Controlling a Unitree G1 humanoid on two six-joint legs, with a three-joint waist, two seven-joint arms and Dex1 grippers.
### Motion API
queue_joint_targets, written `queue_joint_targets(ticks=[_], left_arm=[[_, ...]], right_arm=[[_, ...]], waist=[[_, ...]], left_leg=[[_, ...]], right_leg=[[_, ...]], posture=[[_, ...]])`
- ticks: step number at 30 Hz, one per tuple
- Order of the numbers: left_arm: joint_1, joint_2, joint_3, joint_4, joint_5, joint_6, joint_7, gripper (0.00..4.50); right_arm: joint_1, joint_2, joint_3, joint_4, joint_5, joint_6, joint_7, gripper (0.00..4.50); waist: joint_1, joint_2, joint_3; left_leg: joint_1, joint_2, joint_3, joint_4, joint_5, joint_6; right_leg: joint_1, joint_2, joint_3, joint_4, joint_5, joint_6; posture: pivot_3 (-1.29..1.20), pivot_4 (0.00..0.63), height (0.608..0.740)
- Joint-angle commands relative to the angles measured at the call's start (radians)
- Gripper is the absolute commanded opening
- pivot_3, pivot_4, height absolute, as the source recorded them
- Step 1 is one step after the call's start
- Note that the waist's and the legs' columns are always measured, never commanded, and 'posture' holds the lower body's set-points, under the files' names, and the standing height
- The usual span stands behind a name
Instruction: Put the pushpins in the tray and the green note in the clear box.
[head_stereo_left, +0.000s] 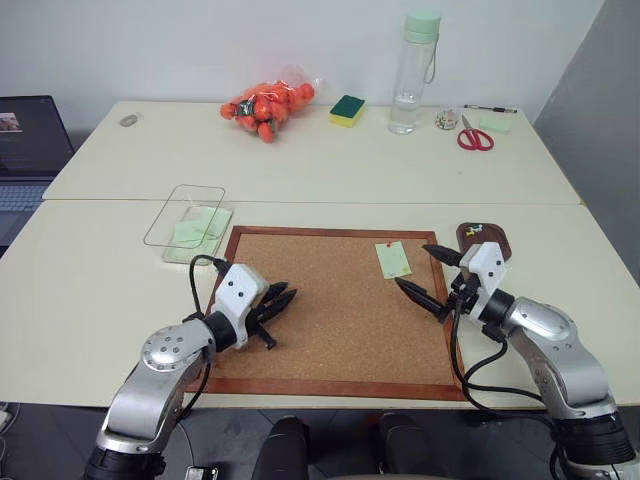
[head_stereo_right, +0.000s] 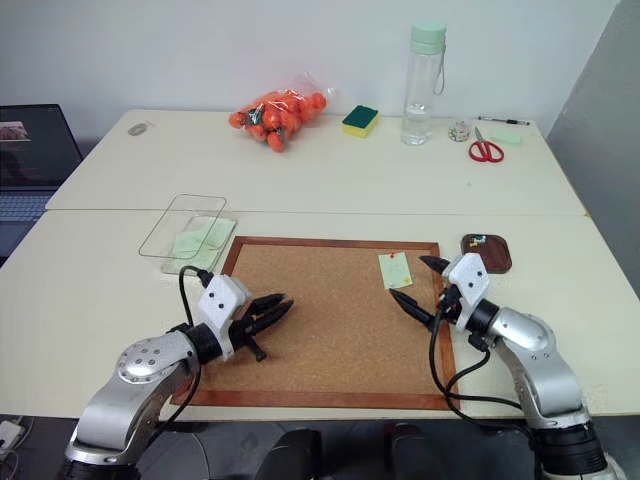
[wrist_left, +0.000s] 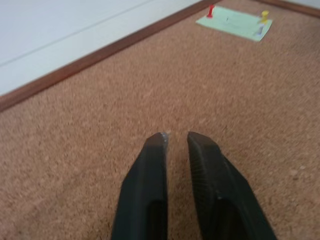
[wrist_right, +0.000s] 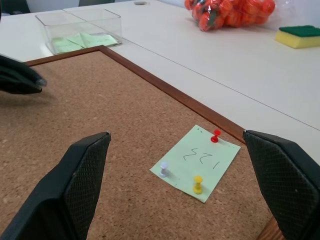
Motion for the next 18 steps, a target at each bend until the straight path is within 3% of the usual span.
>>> queue_joint_targets(ticks=[1, 11, 18], left_arm=[[-0.008, -0.014, -0.009, 0.008, 0.001, -0.021, -0.004, 0.04], [0.012, -0.030, -0.042, 0.021, 0.000, 0.002, -0.014, 0.04], [0.018, -0.037, -0.050, 0.008, 0.015, 0.003, 0.003, 0.04]], right_arm=[[-0.061, 0.005, -0.008, -0.018, 0.029, 0.067, -0.011, 4.50], [-0.266, 0.085, 0.047, 0.167, -0.053, 0.215, -0.119, 4.50], [-0.358, 0.124, 0.096, 0.280, -0.123, 0.197, -0.138, 4.50]], waist=[[0.000, 0.000, 0.000], [-0.001, 0.000, 0.000], [0.000, 0.000, 0.000]], left_leg=[[0.000, 0.000, 0.000, 0.000, 0.000, 0.000], [0.000, 0.000, 0.000, 0.000, 0.000, 0.000], [-0.001, 0.000, 0.000, 0.000, 0.000, 0.000]], right_leg=[[0.000, 0.000, 0.000, 0.000, 0.000, 0.000], [0.000, 0.000, 0.000, 0.000, 0.000, 0.000], [-0.001, -0.001, -0.001, 0.000, 0.000, 0.000]], posture=[[0.00, 0.150, 0.740], [0.00, 0.150, 0.740], [0.00, 0.150, 0.740]])
